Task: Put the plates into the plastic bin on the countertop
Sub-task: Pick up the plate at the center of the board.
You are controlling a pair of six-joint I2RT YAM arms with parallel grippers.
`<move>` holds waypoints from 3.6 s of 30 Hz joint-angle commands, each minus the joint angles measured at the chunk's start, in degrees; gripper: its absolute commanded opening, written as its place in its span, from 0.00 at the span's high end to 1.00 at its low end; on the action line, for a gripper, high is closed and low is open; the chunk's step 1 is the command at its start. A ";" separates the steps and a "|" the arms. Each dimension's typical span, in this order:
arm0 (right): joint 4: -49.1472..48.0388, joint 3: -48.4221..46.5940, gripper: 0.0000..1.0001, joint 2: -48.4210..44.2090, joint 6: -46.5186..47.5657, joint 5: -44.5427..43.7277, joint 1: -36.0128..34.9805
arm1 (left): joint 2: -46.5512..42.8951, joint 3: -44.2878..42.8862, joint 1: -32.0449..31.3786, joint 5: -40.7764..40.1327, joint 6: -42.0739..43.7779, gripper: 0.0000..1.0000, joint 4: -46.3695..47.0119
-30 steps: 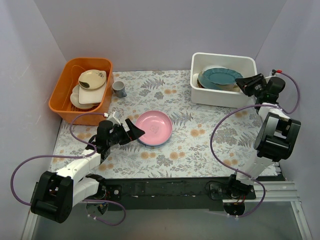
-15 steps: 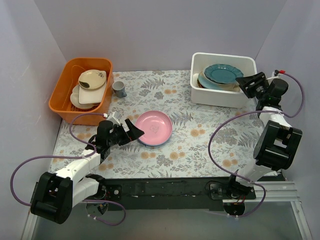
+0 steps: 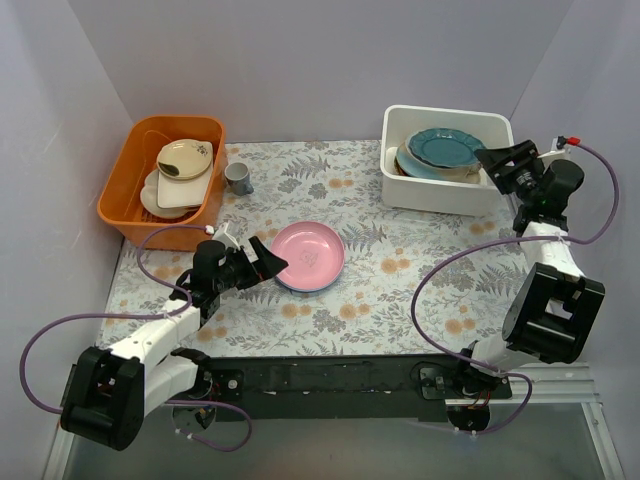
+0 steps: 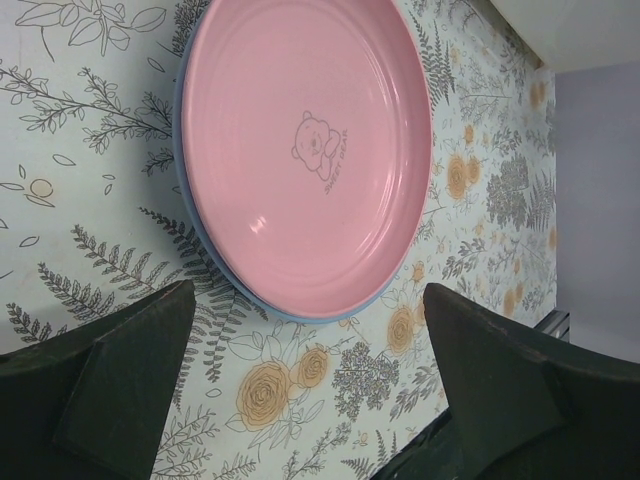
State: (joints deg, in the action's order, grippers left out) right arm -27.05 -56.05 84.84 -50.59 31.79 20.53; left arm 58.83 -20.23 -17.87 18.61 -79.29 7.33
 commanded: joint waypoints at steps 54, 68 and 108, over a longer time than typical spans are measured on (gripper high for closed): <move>6.75 20.81 0.34 -8.02 14.99 -6.74 -48.04 | 12.45 2.30 -0.33 -1.47 0.54 1.00 9.28; 7.01 16.85 0.39 -2.40 14.03 -7.36 -53.49 | 11.31 1.51 -0.24 -1.21 0.80 1.00 8.14; 2.53 14.83 0.99 5.78 10.86 -6.13 -58.59 | 7.01 1.07 -0.33 -0.33 0.80 0.72 6.29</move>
State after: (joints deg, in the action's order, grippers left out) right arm -20.03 -39.24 92.97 -39.03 18.96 -36.40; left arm 68.95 -17.10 -17.91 17.08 -78.11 12.23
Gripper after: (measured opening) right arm 0.162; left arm 0.125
